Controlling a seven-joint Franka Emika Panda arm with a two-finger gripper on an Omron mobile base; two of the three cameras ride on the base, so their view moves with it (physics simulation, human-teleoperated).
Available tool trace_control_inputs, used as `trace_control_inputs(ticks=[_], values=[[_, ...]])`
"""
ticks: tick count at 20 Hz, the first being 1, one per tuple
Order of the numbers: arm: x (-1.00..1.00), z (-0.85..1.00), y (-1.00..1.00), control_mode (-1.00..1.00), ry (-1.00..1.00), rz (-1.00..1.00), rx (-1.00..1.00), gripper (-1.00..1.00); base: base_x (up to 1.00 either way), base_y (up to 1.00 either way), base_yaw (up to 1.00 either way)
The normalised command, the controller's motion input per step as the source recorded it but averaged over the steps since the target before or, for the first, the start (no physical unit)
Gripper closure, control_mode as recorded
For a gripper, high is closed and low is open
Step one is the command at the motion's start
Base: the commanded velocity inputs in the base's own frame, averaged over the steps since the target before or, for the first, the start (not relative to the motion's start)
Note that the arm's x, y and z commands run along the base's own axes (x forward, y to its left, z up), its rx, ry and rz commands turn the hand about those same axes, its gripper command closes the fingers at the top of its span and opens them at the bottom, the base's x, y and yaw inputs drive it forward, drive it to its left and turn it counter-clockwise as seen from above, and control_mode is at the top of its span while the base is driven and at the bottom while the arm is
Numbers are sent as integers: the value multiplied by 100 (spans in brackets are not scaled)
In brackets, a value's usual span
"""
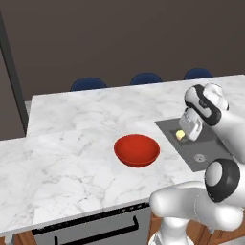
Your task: Gather the eggs and milk located in the vicinity of the sink area and place them right next to the bowl.
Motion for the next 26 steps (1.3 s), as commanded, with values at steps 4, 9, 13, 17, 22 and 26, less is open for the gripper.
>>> trace_control_inputs(ticks=[4, 9, 13, 17, 22, 26], values=[[0, -52, 0, -100, -7, 0, -2, 100, 0, 0, 0], [3, -52, 0, -100, -7, 0, 0, 100, 0, 0, 0], [6, -21, 4, -100, -8, 0, 0, 100, 0, 0, 0], [19, -18, 4, -100, -8, -3, 0, 100, 0, 0, 0], [37, -7, 0, -100, -2, -10, 0, 100, 0, 0, 0], [45, 0, 0, -100, 0, -10, 0, 100, 0, 0, 0]])
